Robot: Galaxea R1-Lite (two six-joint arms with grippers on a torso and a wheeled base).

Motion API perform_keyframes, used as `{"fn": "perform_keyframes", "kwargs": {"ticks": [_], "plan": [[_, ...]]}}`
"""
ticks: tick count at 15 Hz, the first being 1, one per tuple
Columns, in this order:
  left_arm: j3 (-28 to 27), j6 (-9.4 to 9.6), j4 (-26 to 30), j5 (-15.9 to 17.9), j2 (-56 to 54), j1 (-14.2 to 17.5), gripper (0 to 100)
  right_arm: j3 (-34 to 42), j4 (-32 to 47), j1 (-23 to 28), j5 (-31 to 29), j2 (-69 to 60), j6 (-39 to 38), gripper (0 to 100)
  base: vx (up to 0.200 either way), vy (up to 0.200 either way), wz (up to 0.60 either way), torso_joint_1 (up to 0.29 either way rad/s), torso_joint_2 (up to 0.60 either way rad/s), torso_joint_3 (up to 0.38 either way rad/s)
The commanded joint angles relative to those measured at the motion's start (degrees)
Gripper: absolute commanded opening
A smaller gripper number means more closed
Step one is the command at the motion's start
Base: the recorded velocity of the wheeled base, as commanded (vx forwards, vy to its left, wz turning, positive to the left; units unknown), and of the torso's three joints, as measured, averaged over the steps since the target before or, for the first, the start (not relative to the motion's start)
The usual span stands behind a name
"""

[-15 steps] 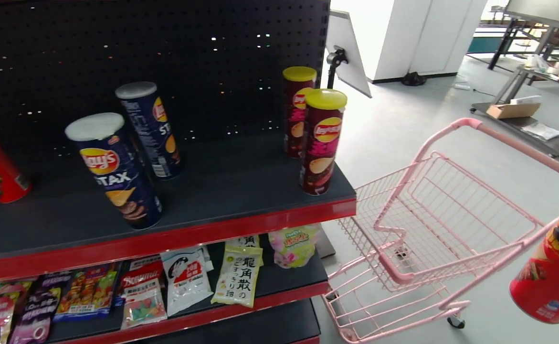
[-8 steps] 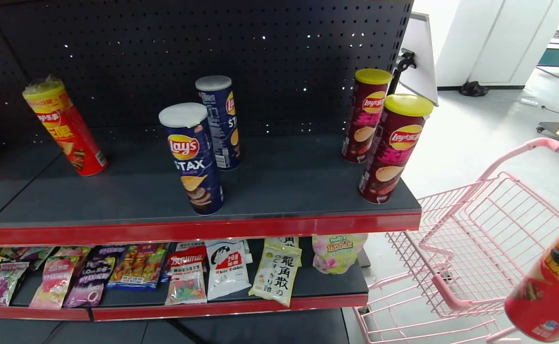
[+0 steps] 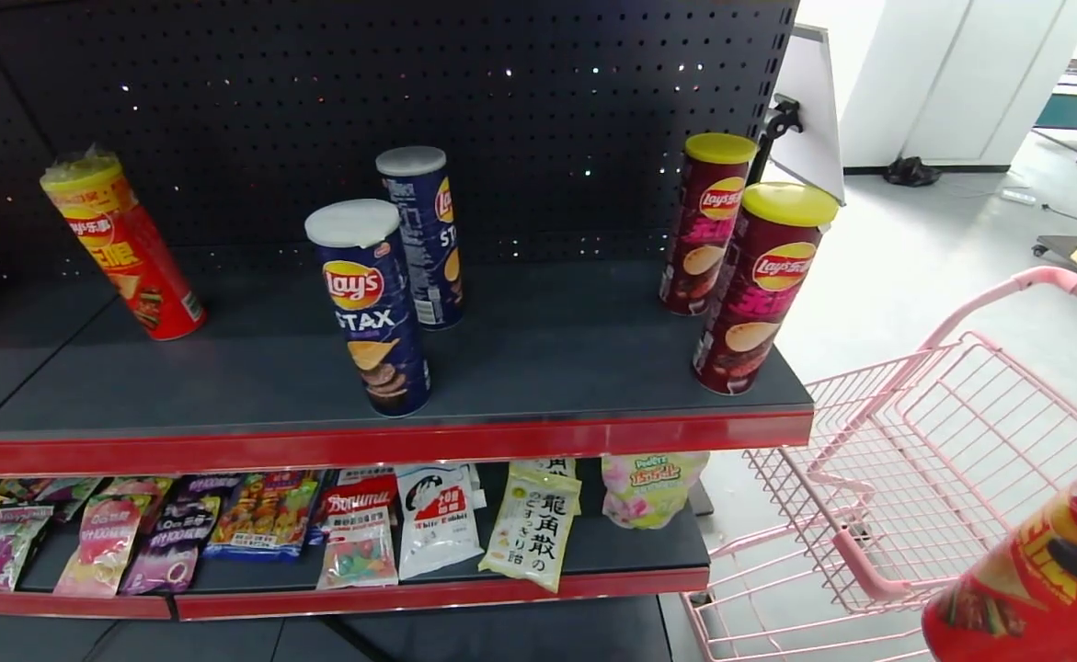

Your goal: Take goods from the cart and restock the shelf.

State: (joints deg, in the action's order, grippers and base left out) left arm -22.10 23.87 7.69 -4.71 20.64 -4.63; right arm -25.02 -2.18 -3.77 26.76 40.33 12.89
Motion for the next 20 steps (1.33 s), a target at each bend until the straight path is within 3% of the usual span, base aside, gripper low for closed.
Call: {"fn": "perform_keyframes", "kwargs": {"ticks": [1,9,20], "plan": [[0.3,0.04,-0.05,-0.04,-0.78,-0.03,100,-0.39,-0.1,-7.4,2.86,1.16,-4.18,0,0.0,0.0,0.0,0.0,0.0,0.0],[0.57,-0.05,-0.13,-0.04,-1.3,-0.03,100,0.05,0.07,-10.74,2.95,0.98,-4.1,0,0.0,0.2,0.0,0.004,0.0,0.004],[0.57,-0.05,-0.05,-0.04,-2.36,-0.03,100,-0.39,0.07,-10.91,2.86,0.28,-2.51,0,0.0,0.2,0.0,0.004,0.0,0.002]]}}
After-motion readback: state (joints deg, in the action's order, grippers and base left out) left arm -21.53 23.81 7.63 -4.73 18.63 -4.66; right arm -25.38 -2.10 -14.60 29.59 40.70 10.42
